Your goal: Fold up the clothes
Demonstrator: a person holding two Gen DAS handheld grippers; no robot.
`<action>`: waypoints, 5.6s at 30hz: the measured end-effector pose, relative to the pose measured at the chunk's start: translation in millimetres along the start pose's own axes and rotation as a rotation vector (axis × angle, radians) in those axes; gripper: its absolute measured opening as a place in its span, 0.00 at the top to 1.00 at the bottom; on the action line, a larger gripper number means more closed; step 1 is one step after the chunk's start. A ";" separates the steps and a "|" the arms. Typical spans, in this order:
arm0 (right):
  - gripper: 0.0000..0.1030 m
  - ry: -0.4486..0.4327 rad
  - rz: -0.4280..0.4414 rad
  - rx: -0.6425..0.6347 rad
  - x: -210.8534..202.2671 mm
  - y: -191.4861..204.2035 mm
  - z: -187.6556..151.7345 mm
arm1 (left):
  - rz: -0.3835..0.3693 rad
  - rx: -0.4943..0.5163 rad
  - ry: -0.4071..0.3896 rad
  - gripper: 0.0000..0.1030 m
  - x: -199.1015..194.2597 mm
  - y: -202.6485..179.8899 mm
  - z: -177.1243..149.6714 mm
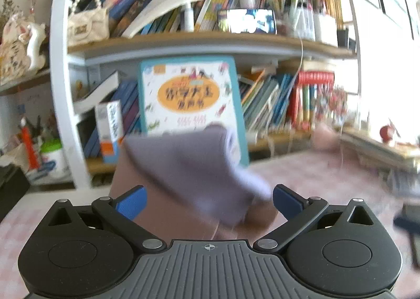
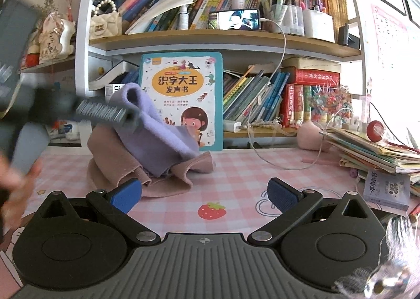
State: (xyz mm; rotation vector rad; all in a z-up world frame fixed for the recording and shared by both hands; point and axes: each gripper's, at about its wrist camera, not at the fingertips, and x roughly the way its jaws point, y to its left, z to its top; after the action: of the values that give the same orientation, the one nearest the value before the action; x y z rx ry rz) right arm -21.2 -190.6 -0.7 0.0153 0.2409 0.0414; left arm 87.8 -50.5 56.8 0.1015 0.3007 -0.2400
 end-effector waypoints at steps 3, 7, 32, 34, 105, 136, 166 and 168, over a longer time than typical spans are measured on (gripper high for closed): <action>0.00 0.002 0.005 0.003 -0.1 -0.1 -0.5 | 0.001 -0.029 0.012 0.24 1.8 9.2 -1.0; 0.00 0.017 0.023 0.001 2.3 0.5 -0.8 | 0.002 -0.068 0.028 0.84 4.3 21.5 -2.4; 0.03 0.545 0.772 1.178 76.9 -20.3 -7.1 | 0.030 0.079 -0.089 0.95 -195.2 42.1 -40.3; 0.03 0.532 0.751 1.116 72.1 -22.4 1.9 | 0.034 0.062 -0.092 0.95 -205.3 46.9 -42.1; 0.87 0.429 0.679 0.169 178.2 154.3 87.2 | -0.094 -0.389 0.190 0.95 -174.6 141.4 -108.3; 0.58 0.403 0.226 0.052 183.0 -5.4 79.6 | 0.066 -0.429 0.263 0.79 -142.9 174.5 -117.9; 0.72 0.456 0.406 -0.049 -35.2 -19.5 -22.0 | -0.247 0.453 0.128 0.46 -47.3 -57.7 -37.6; 0.74 0.444 0.396 -0.064 -39.7 -15.3 -23.6 | -0.262 0.487 0.152 0.46 -29.1 -67.5 -37.9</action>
State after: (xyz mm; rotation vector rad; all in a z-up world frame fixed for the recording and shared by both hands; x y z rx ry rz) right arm -64.8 -207.3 -14.5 -0.0109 0.6779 0.4499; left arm 33.4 -104.2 25.4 0.5659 0.4028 -0.5652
